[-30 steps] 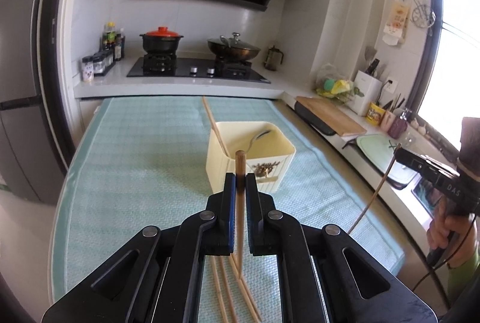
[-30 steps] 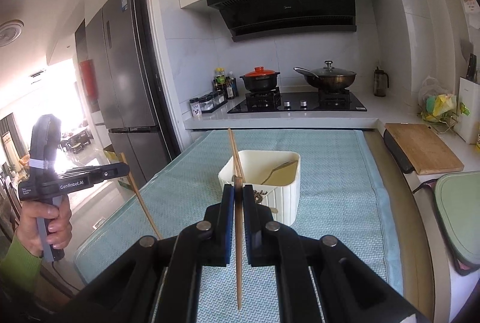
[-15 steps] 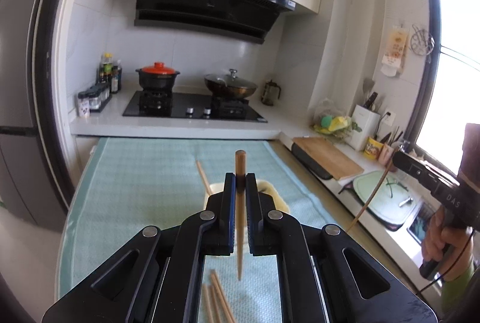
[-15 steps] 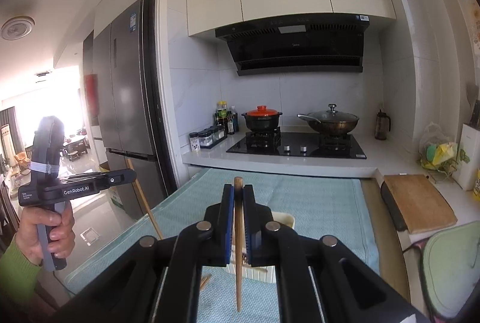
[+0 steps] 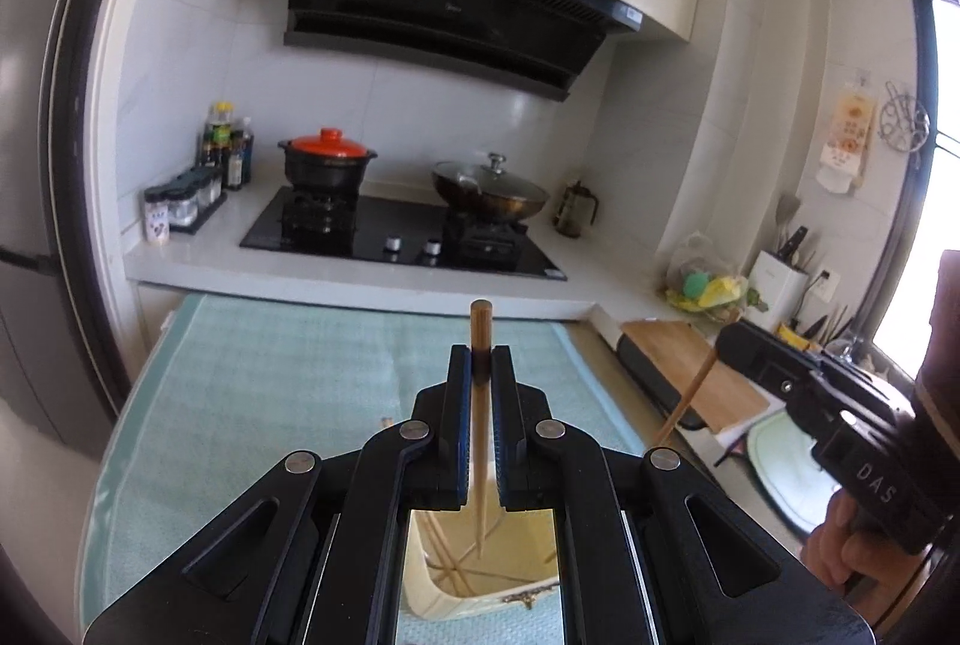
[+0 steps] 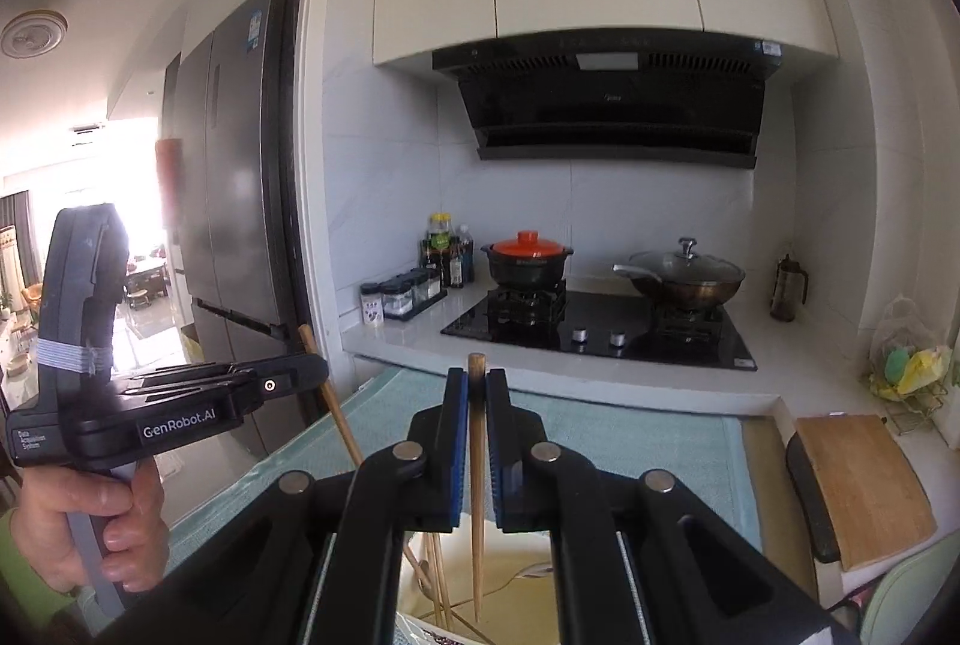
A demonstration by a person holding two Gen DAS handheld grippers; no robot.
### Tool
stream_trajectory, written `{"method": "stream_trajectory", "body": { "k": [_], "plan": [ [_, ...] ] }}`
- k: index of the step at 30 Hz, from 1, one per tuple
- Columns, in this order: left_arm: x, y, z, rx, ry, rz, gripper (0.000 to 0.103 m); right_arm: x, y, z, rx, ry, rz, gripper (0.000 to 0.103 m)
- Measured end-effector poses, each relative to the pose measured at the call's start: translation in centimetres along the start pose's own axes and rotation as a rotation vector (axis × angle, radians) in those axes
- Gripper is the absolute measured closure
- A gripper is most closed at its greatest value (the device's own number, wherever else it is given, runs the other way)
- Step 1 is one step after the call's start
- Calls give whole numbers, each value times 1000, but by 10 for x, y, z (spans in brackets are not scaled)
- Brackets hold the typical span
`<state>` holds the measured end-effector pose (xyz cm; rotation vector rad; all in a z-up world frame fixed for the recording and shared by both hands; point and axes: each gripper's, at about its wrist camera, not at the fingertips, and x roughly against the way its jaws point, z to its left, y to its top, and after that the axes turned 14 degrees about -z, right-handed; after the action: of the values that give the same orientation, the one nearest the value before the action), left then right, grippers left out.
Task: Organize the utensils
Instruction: 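Carry the chopsticks into the holder and open both tools to release them, then withdraw both open tools from the holder back over the remaining chopsticks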
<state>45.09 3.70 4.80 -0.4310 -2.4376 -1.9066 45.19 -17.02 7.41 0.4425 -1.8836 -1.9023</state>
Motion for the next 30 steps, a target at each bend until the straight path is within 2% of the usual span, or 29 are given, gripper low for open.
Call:
{"method": "stream_trajectory", "body": {
  "k": [6, 9, 12, 13, 14, 15, 16, 17, 21, 24, 26, 30],
  "plan": [
    [-45, -44, 11, 1, 31, 144, 99, -59, -65, -9, -74, 48, 184, 97],
    [-57, -59, 12, -12, 41, 196, 98, -76, -81, -13, -109, 61, 220, 96],
    [-58, -62, 14, -11, 55, 218, 97, -89, -82, -18, -138, 60, 236, 94],
    [-55, -60, 15, -6, 58, 222, 92, -90, -79, -18, -139, 55, 238, 89],
    [-52, -55, 17, 0, 57, 224, 81, -89, -75, -18, -138, 52, 232, 82],
    [-45, -50, 18, 3, 56, 217, 73, -86, -68, -16, -136, 54, 220, 78],
    [-35, -44, 19, -1, 60, 203, 59, -80, -60, -14, -130, 59, 202, 68],
    [-26, -37, 20, -10, 68, 190, 51, -72, -51, -12, -119, 65, 181, 61],
    [24, -17, 23, -53, 53, 190, 42, -29, -20, 4, -60, 81, 123, 58],
    [74, -14, 21, -123, 38, 199, 29, 14, -12, 14, -36, 91, 111, 52],
    [108, -22, 19, -182, 40, 200, 21, 45, -16, 20, -15, 96, 119, 52],
    [162, -59, 17, -219, 29, 243, 18, 105, -46, 30, 31, 78, 153, 52]
  ]
}}
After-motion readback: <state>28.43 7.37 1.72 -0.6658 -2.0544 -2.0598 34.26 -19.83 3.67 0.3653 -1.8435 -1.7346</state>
